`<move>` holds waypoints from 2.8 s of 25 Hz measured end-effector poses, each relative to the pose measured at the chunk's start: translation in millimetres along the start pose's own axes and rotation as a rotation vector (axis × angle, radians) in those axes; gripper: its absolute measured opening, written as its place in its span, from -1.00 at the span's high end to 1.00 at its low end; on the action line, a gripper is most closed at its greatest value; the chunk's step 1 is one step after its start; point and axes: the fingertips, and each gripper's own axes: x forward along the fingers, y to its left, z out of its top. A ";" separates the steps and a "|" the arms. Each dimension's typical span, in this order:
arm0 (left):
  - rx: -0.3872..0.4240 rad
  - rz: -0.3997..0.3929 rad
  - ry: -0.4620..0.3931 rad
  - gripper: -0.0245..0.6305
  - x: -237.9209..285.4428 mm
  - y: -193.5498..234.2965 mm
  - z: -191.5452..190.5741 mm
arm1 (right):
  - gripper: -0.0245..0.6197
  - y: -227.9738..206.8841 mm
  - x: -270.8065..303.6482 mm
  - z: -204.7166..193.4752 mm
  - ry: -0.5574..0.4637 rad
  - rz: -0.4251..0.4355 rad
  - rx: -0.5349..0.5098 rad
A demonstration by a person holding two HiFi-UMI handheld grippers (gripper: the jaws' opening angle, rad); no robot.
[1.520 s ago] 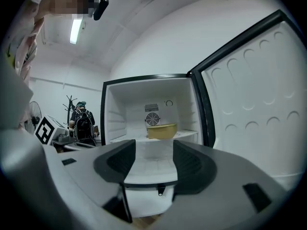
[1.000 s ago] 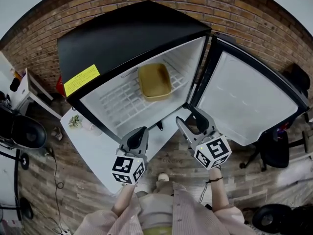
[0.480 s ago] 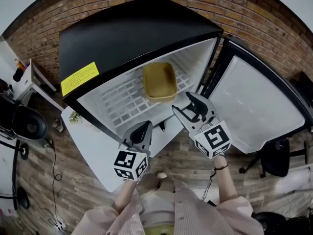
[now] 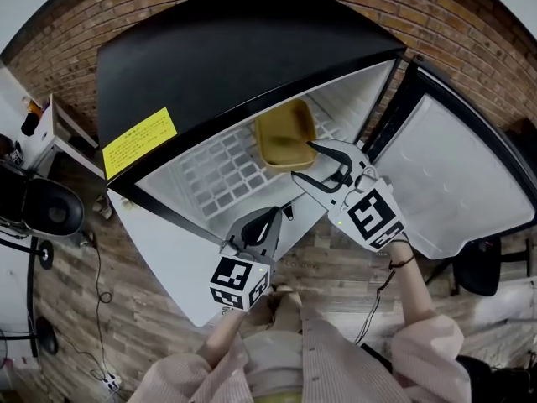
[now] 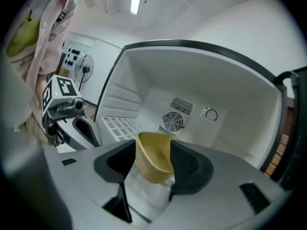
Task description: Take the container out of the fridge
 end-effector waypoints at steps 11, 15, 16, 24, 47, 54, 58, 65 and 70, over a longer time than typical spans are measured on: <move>-0.016 -0.027 0.017 0.95 -2.9 -1.2 -10.1 | 0.22 18.7 19.1 -27.5 0.274 0.216 -0.248; -0.017 -0.029 0.024 0.95 -5.2 -0.6 -13.3 | 0.29 25.3 21.5 -35.6 0.341 0.285 -0.334; -0.018 -0.028 0.024 0.95 -5.6 -0.5 -13.8 | 0.36 26.0 21.9 -37.7 0.356 0.296 -0.356; -0.015 -0.028 0.026 0.95 -10.3 -1.5 -14.3 | 0.70 23.6 24.5 -40.7 0.409 0.319 -0.431; -0.001 -0.067 0.006 0.95 -17.1 -14.1 -9.1 | 0.85 31.8 3.0 -28.3 0.396 0.279 -0.393; 0.006 -0.083 -0.005 0.95 -17.2 -20.1 -6.1 | 0.85 38.9 -17.5 -30.3 0.389 0.220 -0.361; 0.012 -0.093 -0.010 0.95 -17.9 -22.8 -4.5 | 0.85 46.0 -29.2 -33.3 0.386 0.187 -0.330; 0.015 -0.086 -0.021 0.95 -20.2 -22.5 -3.2 | 0.85 60.6 -51.2 -37.4 0.376 0.129 -0.266; 0.019 -0.074 -0.023 0.95 -22.5 -21.3 -3.0 | 0.85 73.5 -66.5 -38.7 0.364 0.092 -0.219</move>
